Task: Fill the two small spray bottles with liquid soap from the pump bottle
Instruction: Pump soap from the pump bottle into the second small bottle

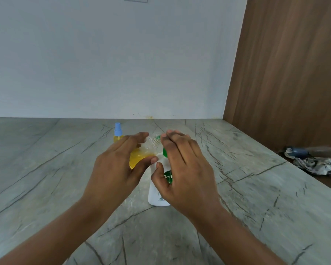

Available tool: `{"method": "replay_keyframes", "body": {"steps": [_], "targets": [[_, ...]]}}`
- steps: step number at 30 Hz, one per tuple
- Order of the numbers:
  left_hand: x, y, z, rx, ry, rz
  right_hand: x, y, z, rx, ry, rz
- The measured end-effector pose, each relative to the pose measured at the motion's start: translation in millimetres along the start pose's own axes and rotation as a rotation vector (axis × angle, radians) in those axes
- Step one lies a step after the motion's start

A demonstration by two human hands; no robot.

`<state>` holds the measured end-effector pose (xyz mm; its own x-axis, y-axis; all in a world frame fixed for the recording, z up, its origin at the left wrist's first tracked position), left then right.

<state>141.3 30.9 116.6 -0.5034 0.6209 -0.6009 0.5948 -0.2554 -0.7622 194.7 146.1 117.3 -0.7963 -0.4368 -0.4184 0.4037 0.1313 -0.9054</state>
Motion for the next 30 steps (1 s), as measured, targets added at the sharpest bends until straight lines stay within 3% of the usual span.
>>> {"method": "replay_keyframes", "body": {"steps": [30], "targets": [[-5,-2,-5,-0.004,-0.015,-0.011,-2,-2,1,0.024,-0.028,-0.031]]}}
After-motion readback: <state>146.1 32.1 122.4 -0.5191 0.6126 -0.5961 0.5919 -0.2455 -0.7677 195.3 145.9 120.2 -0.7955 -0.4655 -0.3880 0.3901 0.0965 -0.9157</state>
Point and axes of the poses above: each hand's wrist, its own y-axis away from the middle knuckle, its own x-axis out of the palm, z = x × y, the point moved 8 cm from there along -y, towards the middle knuckle, and after that the axes turned 8 degrees about -y, right-handed, at the moved point
